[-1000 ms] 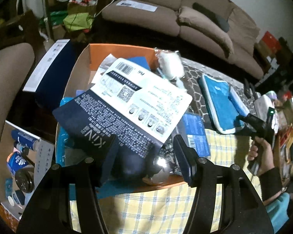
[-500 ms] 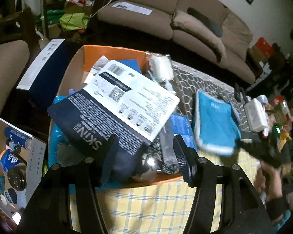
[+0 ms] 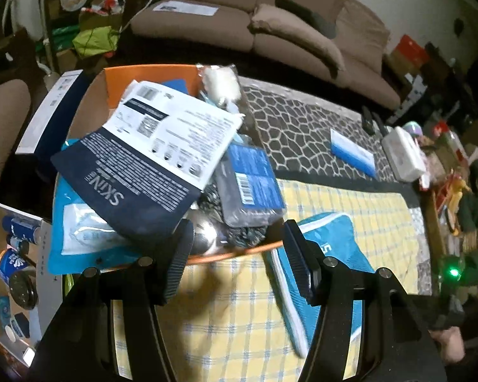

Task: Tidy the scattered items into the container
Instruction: 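Lift the mesh bag toward the left gripper while the left gripper grasps it, then carry the blue UTO mesh bag over the box with both grippers, then lower the mesh bag onto the box items and open both grippers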

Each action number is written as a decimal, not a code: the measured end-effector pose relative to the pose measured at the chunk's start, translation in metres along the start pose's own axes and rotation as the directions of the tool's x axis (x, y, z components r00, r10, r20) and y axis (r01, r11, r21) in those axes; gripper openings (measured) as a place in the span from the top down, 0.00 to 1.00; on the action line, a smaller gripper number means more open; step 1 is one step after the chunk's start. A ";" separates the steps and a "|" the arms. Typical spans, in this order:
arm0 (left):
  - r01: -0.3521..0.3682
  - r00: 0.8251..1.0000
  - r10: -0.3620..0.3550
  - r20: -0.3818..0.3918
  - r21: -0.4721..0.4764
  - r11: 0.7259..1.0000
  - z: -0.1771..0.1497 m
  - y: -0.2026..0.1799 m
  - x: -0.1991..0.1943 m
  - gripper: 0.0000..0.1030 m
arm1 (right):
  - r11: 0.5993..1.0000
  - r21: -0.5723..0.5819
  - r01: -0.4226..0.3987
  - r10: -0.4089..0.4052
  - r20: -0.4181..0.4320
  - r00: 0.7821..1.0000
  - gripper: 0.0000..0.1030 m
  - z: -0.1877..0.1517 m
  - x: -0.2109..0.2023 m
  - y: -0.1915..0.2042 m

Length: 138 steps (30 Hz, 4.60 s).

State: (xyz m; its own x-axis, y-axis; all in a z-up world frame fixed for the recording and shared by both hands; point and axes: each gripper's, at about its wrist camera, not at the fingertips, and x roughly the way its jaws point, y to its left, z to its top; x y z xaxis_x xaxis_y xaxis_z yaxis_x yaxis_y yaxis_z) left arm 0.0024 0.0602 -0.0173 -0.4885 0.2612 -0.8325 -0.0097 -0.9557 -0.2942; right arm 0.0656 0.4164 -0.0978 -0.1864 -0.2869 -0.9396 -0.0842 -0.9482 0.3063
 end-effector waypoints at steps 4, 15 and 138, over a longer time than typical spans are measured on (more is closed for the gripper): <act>0.020 0.999 -0.019 -0.028 0.018 1.000 -0.006 -0.006 0.001 0.47 | 1.000 0.022 -0.001 0.002 -0.041 0.999 0.80 -0.007 0.018 0.003; -0.030 0.981 0.023 -0.195 -0.032 0.999 -0.019 0.016 0.031 0.47 | 0.995 -0.008 -0.101 0.100 -0.090 0.991 0.67 -0.030 0.020 0.028; -0.167 0.969 0.170 0.182 -0.029 0.986 0.025 0.030 -0.020 0.19 | 0.994 -0.024 0.103 -0.086 0.390 0.917 0.16 0.111 -0.042 0.029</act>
State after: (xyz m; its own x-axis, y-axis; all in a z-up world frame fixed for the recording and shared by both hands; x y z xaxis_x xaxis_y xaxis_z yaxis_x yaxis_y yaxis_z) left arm -0.0096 0.0227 0.0021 -0.6336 0.0663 -0.7708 0.0972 -0.9816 -0.1644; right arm -0.0375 0.4156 -0.0326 -0.5454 -0.1287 -0.8283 -0.0795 -0.9758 0.2039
